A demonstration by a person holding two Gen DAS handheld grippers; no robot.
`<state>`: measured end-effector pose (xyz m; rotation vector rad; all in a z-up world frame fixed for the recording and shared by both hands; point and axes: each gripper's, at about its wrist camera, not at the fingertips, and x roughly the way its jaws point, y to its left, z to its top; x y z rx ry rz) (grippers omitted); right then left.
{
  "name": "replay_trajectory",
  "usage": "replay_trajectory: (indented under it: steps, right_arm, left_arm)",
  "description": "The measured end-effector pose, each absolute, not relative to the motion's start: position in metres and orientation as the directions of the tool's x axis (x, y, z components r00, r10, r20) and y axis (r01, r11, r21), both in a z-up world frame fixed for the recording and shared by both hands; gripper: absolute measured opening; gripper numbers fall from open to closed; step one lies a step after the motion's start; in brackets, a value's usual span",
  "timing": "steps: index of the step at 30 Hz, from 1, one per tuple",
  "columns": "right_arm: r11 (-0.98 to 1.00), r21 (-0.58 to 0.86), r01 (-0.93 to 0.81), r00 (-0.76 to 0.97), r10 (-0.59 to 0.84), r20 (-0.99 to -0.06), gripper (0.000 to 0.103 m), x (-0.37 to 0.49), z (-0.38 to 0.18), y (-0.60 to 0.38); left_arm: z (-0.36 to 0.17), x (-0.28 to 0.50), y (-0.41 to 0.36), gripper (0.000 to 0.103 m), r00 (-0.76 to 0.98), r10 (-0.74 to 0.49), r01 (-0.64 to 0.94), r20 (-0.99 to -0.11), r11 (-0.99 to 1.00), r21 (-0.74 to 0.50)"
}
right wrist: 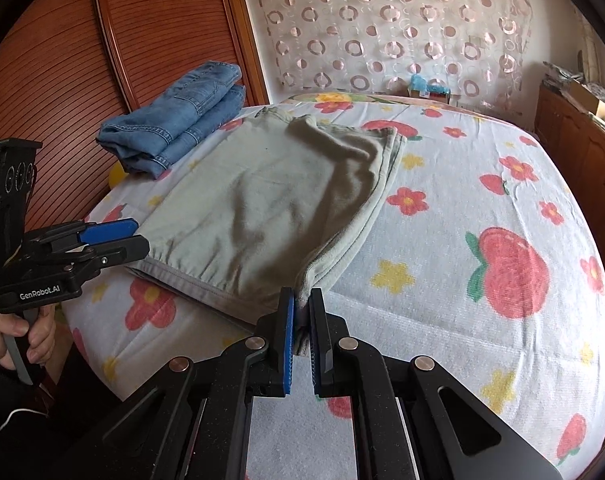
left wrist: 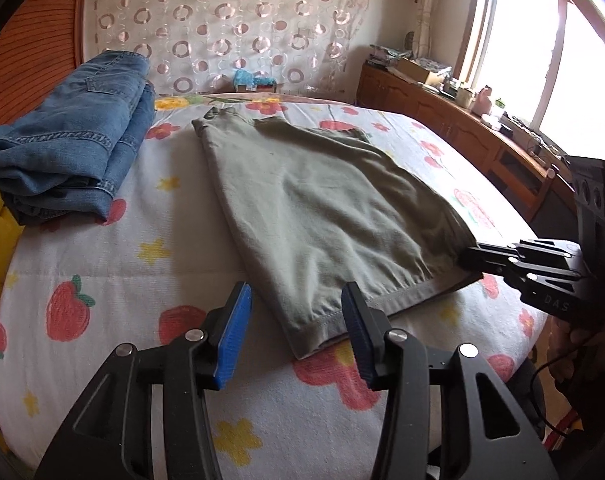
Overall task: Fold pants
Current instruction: 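Open both tools and release the cuff end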
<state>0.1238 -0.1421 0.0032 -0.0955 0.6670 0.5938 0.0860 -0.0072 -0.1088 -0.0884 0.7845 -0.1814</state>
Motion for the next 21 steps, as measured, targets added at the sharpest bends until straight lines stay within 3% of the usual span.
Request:
replay_trajectory:
  steps: [4,9,11,15,21]
  right_arm:
    - [0.832,0.107,-0.545,0.629,0.490,-0.604,0.006,0.123,0.002,-0.143]
    - [0.837,0.109,-0.537,0.633,0.485,-0.603,0.006,0.121,0.001,-0.146]
    - [0.843,0.109,-0.526,0.640,0.477,-0.603,0.019,0.120,0.001,-0.148]
    - [0.847,0.106,-0.521,0.648,0.473,-0.598,0.029,0.117,0.004,-0.152]
    - [0.844,0.130,-0.521,0.622,0.479,-0.619,0.031,0.121,-0.001,-0.150]
  left_arm:
    - [-0.111,0.086,-0.009,0.047,0.692,-0.192,0.132,-0.696,0.981,-0.139]
    - [-0.116,0.085,-0.010,0.035,0.681,-0.198,0.140,-0.705,0.980,-0.140]
    - [-0.119,0.085,-0.010,0.031,0.672,-0.204,0.141,-0.712,0.979,-0.147]
    - [-0.122,0.084,-0.009,0.031,0.669,-0.208,0.139,-0.713,0.978,-0.154]
    - [-0.124,0.083,-0.008,0.031,0.669,-0.220,0.135,-0.710,0.975,-0.176]
